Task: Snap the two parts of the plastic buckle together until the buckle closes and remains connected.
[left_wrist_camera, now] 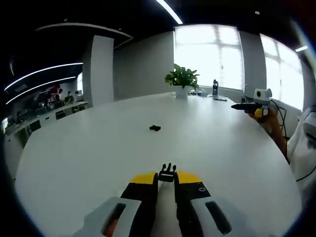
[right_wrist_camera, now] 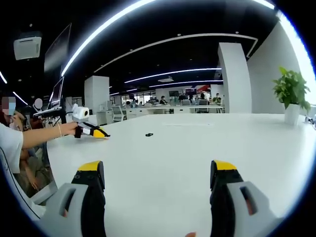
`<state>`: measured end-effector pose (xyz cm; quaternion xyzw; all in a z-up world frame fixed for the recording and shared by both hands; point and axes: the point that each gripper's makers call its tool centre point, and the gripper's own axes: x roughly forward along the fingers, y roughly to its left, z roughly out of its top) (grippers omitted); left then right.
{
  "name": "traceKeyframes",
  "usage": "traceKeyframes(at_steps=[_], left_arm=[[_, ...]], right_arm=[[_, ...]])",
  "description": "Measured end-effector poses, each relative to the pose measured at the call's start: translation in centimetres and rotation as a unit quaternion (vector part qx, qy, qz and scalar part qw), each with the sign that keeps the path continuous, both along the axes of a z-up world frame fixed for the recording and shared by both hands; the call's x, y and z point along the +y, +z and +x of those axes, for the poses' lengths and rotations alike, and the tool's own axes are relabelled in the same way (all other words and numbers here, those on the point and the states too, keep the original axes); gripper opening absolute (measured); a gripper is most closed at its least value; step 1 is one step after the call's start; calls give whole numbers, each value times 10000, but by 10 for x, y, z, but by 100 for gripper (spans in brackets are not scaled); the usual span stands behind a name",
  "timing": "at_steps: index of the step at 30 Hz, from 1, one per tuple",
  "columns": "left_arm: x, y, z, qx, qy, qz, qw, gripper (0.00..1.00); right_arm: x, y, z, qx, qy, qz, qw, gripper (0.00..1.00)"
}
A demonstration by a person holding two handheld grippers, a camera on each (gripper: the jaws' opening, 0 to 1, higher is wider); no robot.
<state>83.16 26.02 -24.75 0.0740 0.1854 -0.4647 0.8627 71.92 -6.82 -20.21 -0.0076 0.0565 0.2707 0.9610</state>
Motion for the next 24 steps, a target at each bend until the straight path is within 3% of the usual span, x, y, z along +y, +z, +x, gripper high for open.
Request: traceKeyframes(at_steps=[5, 12, 24], left_arm=[[-16, 3, -2, -115, -122, -126, 9998, 12], [-34, -1, -5, -272, -340, 129, 9990, 12], [-52, 9, -7, -450, -385, -164, 9981, 12]], right_arm=[[3, 0, 4, -8, 30, 51, 10000, 89], [10, -2, 9, -14, 83, 2, 10000, 89], [26, 17, 35, -290, 286, -20, 9992, 91]])
